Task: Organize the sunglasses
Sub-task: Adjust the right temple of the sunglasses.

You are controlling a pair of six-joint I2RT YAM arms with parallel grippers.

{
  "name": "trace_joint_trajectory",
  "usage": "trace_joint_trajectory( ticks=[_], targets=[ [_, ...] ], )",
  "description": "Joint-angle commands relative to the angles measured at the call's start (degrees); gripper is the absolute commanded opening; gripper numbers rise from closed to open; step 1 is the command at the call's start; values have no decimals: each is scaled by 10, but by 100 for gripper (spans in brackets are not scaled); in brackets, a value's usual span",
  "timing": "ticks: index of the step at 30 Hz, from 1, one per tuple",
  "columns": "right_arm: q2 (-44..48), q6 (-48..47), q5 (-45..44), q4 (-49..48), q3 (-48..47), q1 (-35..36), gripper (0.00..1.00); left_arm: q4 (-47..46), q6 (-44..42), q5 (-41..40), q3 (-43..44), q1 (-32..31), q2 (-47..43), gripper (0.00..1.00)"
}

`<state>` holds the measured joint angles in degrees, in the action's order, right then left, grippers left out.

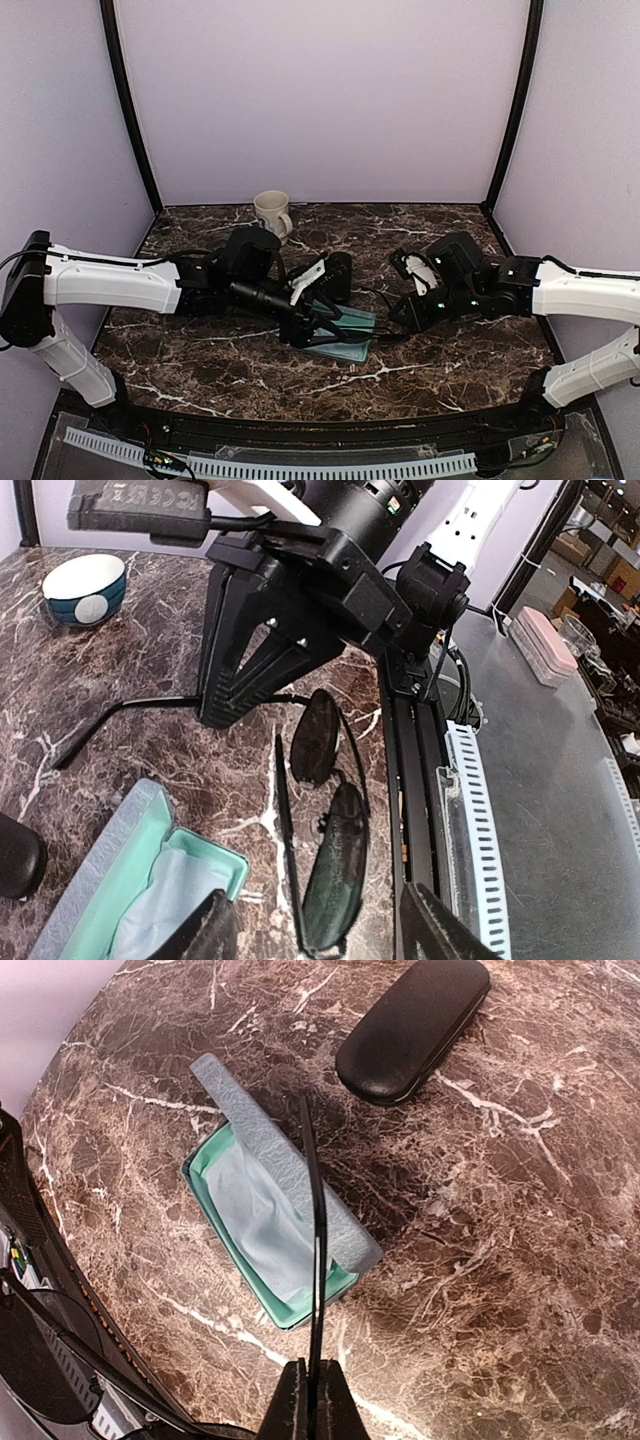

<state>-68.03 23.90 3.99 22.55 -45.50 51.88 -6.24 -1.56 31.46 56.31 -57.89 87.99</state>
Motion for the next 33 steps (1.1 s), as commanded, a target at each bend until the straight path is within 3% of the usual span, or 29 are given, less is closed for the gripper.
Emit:
trace_joint_trajectory(
  ticks=[1, 10, 18, 33],
  targets=[
    [-4, -10, 12, -15, -10, 6, 0, 21, -35, 24, 22, -1, 11, 55],
    [-4, -5, 17, -27, -2, 6, 0, 18, -35, 23, 13, -2, 11, 49],
    [4, -2, 14, -28, 5, 6, 0, 22, -38, 37, 16, -2, 18, 35],
    [-1, -3, 11, -29, 8, 5, 0, 16, -38, 69, 17, -2, 24, 22]
  ],
)
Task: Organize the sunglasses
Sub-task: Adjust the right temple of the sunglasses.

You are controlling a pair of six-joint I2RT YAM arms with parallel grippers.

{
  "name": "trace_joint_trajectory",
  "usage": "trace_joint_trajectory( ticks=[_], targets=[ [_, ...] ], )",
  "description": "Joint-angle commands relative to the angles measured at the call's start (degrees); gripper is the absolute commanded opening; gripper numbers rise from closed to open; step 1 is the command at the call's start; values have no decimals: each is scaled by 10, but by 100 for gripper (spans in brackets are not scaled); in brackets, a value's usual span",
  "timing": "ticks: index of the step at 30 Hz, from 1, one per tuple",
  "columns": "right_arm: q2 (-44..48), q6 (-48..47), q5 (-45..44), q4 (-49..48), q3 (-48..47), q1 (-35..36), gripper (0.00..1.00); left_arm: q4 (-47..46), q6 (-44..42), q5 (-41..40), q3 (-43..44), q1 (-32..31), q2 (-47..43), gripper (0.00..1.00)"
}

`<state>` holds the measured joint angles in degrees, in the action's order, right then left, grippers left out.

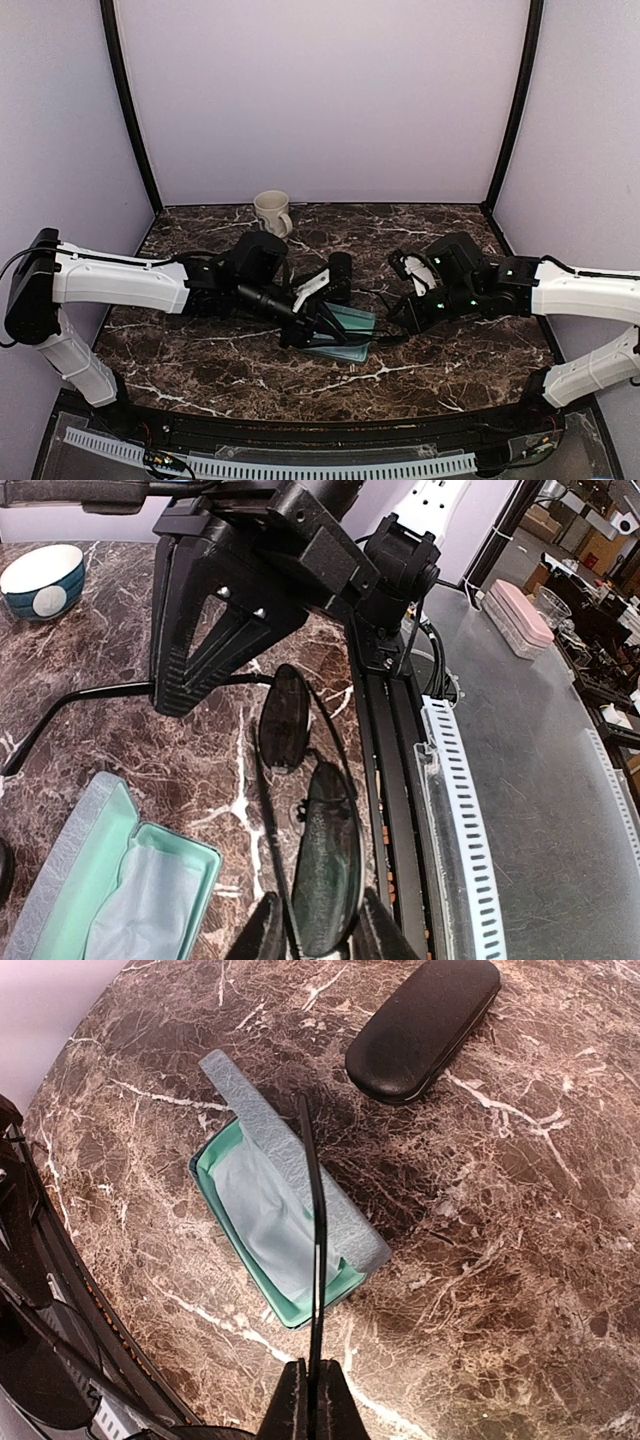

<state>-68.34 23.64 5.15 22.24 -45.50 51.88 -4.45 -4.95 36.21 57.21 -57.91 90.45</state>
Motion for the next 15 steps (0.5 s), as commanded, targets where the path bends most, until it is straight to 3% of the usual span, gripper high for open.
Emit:
trace_joint_trajectory(
  ticks=[1, 10, 15],
  targets=[
    [2, 0, 0, -26, 8, 6, 0, -2, -4, 22, 8, -1, 0, 21],
    [-3, -1, 0, -26, 6, 5, 0, 1, -2, 33, 8, -1, -4, 18],
    [-3, -3, 2, -24, 6, 5, 0, -1, 6, 5, 3, -2, -13, 39]
  ],
)
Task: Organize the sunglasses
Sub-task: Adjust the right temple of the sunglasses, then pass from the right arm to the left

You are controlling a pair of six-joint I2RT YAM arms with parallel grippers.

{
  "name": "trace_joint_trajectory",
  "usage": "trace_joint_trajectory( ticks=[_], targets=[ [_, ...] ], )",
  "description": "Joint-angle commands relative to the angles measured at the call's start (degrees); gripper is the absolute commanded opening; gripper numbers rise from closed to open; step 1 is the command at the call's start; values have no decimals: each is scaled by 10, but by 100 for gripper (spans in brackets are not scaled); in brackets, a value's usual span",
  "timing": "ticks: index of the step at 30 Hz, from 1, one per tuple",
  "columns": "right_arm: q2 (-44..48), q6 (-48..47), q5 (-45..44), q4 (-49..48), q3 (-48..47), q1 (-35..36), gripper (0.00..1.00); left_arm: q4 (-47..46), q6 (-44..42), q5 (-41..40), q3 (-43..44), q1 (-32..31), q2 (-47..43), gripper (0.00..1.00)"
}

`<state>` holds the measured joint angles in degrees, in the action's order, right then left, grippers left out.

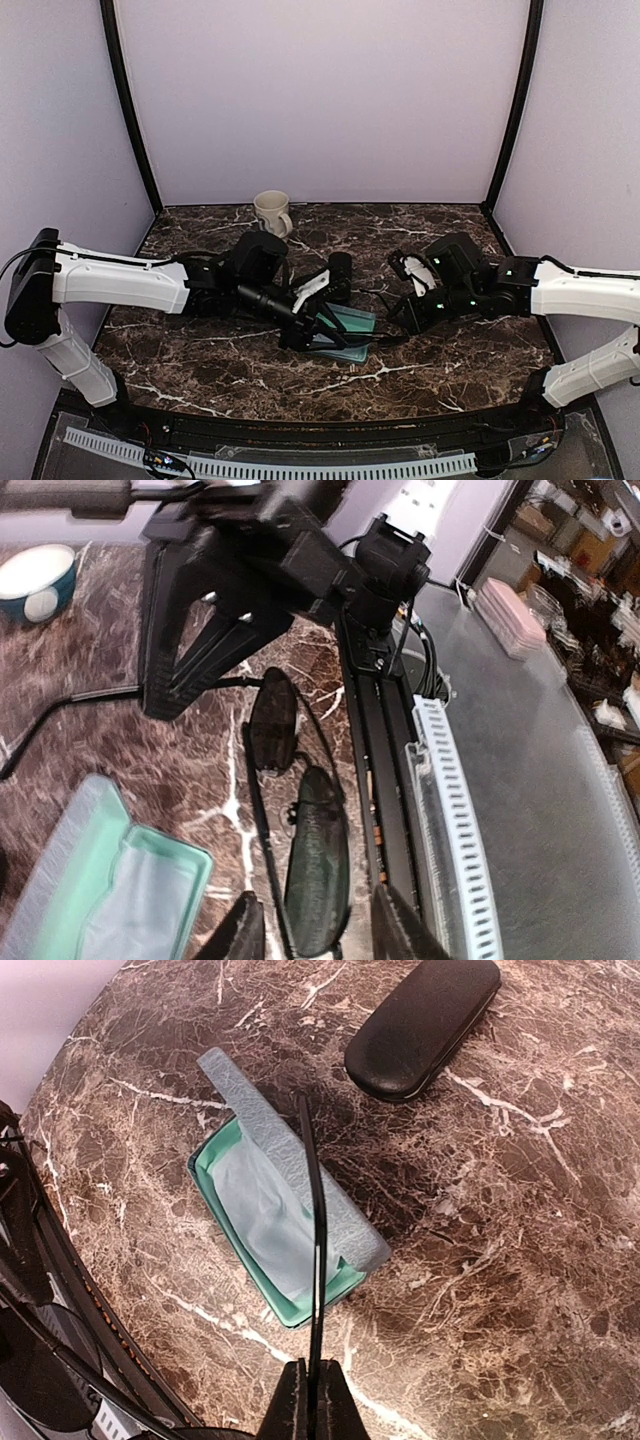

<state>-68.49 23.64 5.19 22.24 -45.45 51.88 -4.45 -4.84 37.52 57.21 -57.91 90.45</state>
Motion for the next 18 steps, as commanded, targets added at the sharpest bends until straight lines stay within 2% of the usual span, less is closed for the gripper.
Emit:
trace_joint_trajectory(
  ticks=[1, 3, 6, 10, 15, 18],
  targets=[
    [-1, -3, 2, -23, 5, 6, 0, -7, 7, -20, -2, -1, -18, 46],
    [-2, 0, 4, -19, 3, 6, 0, -16, 7, -42, -12, -2, -30, 59],
    [-4, 2, 9, -16, -3, 6, 0, -13, 7, -73, -15, -2, -39, 70],
    [-3, 6, -3, -15, -10, 6, 0, -8, 57, -72, 1, -2, -33, 73],
    [-3, 9, -24, -13, -15, 6, 0, -74, 160, -52, -24, -1, -45, 79],
    [3, 12, -48, -23, -14, 10, 0, -90, 211, -71, -36, -1, -53, 82]
  ],
)
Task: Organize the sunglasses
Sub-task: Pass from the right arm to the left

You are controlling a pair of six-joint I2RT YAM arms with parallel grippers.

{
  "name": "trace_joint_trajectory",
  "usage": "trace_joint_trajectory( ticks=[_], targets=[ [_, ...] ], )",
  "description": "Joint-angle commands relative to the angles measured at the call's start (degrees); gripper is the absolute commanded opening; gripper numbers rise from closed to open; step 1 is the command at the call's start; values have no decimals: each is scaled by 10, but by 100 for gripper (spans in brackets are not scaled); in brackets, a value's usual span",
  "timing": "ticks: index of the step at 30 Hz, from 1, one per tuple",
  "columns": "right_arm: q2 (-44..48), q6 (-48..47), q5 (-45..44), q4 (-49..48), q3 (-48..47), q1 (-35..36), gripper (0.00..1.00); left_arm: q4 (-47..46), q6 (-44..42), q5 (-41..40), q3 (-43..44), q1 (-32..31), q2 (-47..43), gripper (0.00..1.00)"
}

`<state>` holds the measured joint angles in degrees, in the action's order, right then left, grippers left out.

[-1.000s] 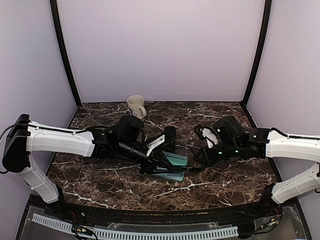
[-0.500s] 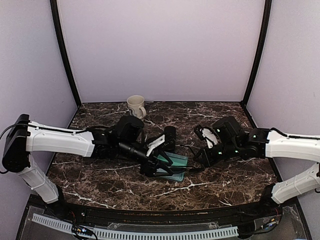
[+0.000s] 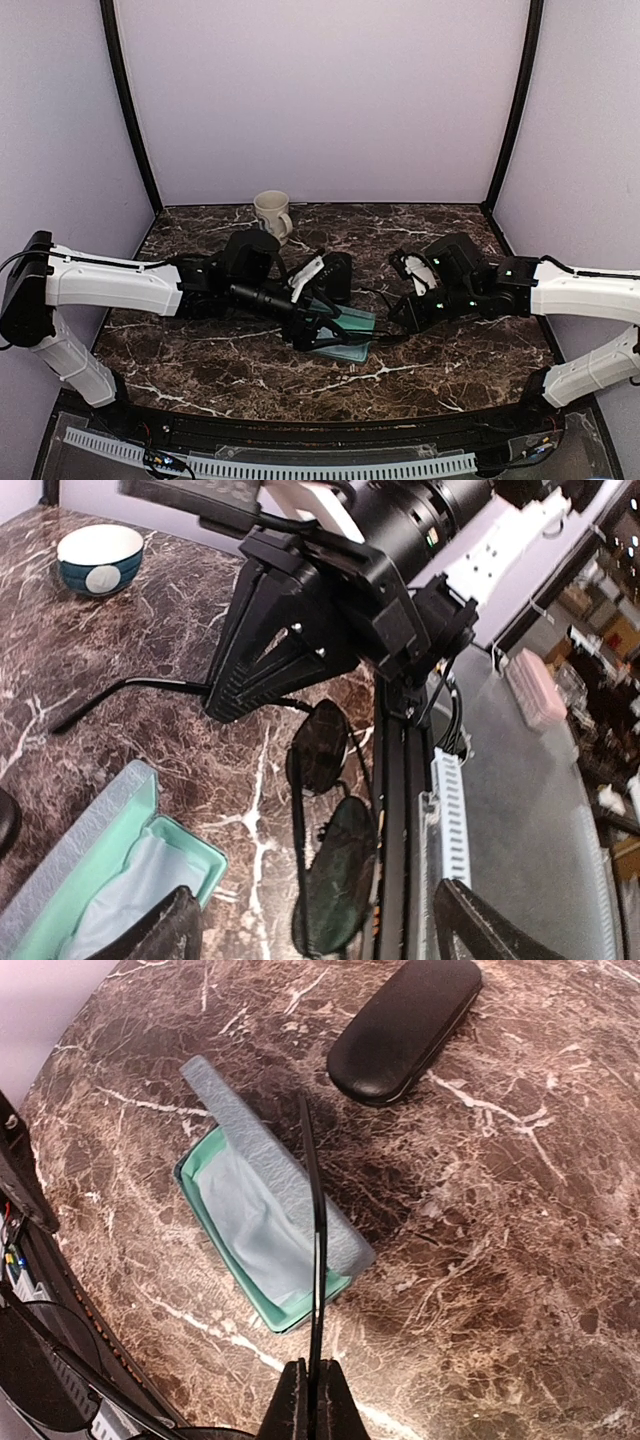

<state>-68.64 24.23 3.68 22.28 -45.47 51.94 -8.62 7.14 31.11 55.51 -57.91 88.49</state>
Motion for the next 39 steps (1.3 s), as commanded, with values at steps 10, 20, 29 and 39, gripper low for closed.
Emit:
trace_joint_trajectory(
  ticks=[10, 20, 29, 39],
  targets=[
    [20, -10, -169, -77, -12, 54, 0, -73, 257, -50, -47, 1, -51, 90],
    [55, -48, -279, -126, 17, 110, 0, -116, 352, -45, -76, 13, -35, 93],
    [43, -50, -310, -133, 19, 133, 0, -160, 377, -14, -71, 13, -11, 94],
    [21, -51, -322, -130, 10, 141, 0, -177, 415, 14, -62, 12, 17, 81]
  ],
)
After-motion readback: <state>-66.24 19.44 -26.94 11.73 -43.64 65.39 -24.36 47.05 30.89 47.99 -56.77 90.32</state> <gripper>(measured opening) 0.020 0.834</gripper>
